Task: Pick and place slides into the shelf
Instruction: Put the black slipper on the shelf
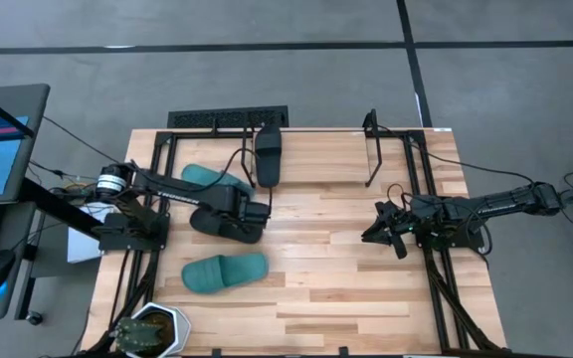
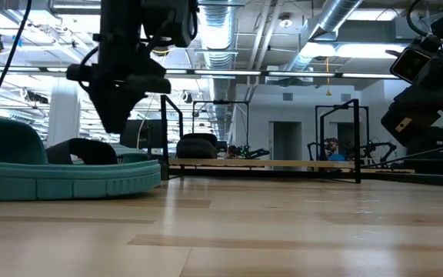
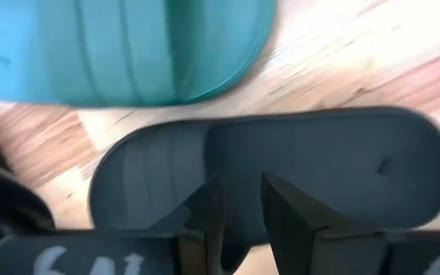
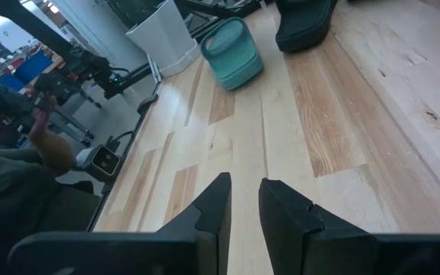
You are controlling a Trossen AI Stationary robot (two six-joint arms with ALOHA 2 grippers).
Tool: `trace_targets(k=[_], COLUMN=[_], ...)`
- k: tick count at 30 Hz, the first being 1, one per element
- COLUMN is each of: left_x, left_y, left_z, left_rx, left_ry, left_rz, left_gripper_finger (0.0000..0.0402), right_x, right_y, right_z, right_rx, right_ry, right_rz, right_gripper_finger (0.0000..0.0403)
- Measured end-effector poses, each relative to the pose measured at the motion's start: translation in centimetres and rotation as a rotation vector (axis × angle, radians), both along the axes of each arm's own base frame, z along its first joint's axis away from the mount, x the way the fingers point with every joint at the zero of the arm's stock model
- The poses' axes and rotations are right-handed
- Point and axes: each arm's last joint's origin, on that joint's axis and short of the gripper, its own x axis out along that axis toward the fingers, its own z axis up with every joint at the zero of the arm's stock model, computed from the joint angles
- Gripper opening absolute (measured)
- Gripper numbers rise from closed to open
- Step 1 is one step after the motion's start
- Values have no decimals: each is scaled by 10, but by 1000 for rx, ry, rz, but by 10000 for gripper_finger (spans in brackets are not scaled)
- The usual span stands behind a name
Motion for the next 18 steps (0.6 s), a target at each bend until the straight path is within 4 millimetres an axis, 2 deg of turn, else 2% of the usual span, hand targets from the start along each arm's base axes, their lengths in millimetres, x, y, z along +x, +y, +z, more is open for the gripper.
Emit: trace_targets(k=[7, 18], left_x=[-1, -3], left_y=[-4, -5], left_z=[-9, -8], left_rx=[-19, -12], left_ry=[64, 71], left_rz=[19, 67], left_gripper_finger=[77, 77], right_x=[0, 0], right_y=[0, 0], right_z=[0, 0], right_rx=[0, 0], right_ry=[0, 0], right_rz=[0, 0], right_gripper_finger=[59, 59])
